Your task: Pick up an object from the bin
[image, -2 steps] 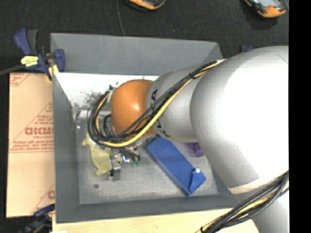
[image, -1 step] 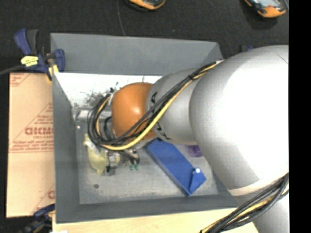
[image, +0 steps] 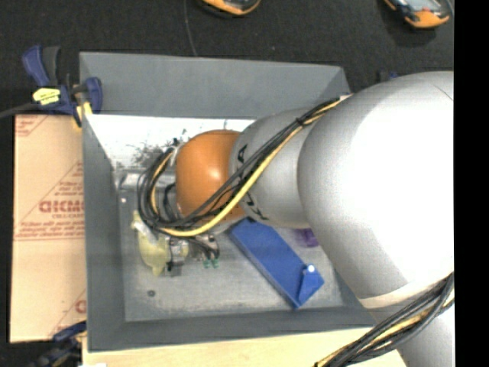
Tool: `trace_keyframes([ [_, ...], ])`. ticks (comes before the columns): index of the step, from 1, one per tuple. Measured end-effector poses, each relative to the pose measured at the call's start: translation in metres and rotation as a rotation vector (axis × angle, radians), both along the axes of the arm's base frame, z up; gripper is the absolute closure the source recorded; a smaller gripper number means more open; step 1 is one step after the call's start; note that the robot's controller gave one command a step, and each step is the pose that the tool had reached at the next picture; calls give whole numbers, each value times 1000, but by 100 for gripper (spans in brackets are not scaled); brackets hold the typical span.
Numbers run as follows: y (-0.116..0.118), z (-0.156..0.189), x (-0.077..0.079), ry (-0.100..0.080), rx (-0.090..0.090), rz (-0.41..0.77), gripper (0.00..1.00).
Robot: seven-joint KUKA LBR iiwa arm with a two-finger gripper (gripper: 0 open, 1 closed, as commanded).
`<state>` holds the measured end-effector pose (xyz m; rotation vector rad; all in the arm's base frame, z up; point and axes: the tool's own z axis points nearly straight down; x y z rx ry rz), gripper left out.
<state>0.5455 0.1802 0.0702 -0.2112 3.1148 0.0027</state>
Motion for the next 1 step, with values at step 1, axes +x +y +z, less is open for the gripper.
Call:
trace_keyframes([
  [1, -15, 56, -17, 5, -5, 44, 100],
])
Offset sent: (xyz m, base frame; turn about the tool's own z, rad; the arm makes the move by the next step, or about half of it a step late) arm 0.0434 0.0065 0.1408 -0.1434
